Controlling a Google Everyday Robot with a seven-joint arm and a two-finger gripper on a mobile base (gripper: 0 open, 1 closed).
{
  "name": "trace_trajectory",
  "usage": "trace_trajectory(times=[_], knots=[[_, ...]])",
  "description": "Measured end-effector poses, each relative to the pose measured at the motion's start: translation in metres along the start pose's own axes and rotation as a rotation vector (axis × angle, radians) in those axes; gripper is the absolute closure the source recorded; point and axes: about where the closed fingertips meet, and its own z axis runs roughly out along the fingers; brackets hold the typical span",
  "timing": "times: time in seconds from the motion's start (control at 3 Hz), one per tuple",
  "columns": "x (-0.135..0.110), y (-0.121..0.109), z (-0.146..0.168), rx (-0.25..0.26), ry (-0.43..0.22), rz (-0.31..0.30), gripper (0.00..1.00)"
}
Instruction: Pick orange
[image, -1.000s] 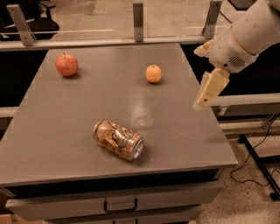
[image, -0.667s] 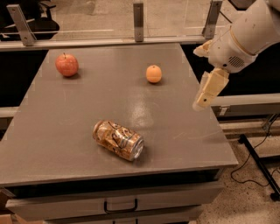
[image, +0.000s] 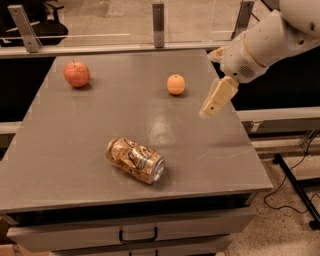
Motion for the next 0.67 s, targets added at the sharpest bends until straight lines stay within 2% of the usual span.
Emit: trace_trajectory(times=[0.33,0.67], knots=[[-0.015,-0.025,0.039,0.000,-0.113,0.051,0.00],[-0.021,-0.045,0.077,-0.015,-0.196,0.119,0.00]])
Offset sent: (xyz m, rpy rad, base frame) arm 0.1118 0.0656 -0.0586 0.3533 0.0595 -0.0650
